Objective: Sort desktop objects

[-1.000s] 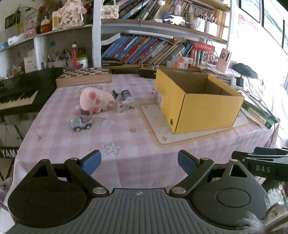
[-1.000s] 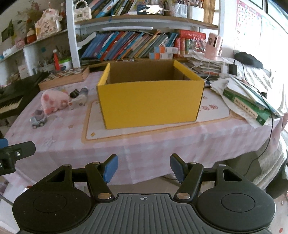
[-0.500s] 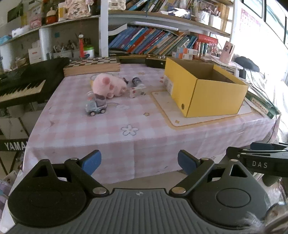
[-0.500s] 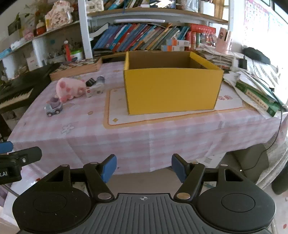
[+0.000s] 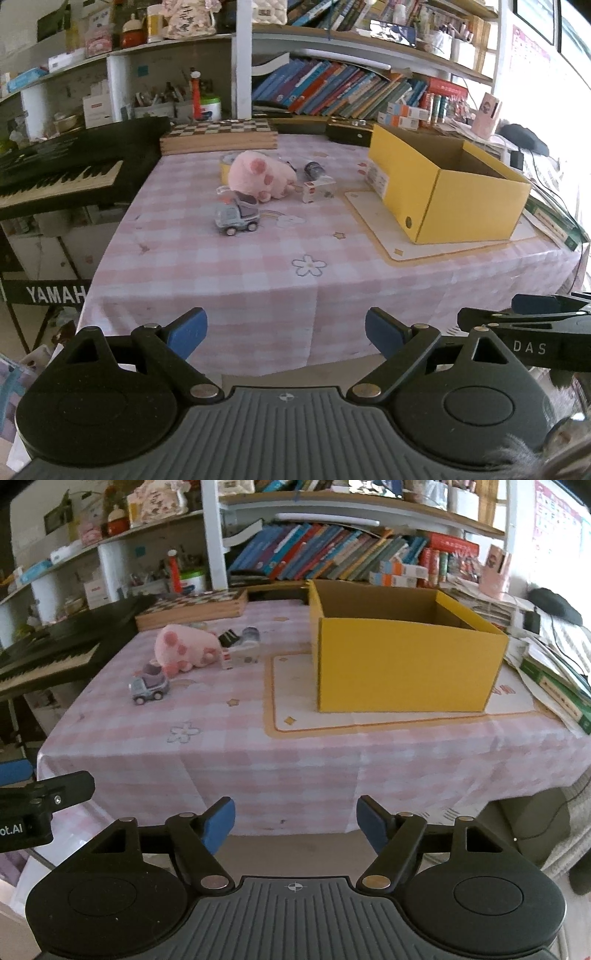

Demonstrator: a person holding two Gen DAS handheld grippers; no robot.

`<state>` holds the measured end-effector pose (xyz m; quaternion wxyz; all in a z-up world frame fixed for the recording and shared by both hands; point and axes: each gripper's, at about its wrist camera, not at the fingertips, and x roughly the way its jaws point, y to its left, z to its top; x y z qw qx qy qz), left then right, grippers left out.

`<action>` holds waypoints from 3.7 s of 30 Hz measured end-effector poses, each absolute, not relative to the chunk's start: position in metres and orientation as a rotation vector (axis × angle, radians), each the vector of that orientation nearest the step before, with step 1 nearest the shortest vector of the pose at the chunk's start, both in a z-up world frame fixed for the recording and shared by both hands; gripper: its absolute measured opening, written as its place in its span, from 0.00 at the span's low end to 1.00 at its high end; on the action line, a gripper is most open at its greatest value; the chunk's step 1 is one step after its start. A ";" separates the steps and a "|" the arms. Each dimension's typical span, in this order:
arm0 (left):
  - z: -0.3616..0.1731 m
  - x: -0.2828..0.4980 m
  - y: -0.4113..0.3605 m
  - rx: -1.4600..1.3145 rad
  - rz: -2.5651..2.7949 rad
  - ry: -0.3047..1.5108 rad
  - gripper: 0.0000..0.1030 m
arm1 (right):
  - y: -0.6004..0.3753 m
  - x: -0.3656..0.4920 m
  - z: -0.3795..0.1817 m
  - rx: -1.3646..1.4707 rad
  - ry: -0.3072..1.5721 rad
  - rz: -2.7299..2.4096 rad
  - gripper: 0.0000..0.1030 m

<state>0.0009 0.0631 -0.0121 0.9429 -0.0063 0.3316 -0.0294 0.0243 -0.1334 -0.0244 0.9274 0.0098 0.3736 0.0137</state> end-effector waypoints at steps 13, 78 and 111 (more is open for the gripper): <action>-0.011 0.003 0.088 -0.037 -0.023 0.662 0.90 | -0.104 0.032 -0.023 -0.022 0.769 0.085 0.73; -0.058 0.206 0.094 -0.043 0.120 0.737 0.94 | -0.076 0.259 -0.031 -0.088 0.761 0.198 0.80; -0.067 0.227 0.125 -0.158 0.137 0.778 0.60 | -0.054 0.328 -0.074 -0.139 0.857 0.288 0.52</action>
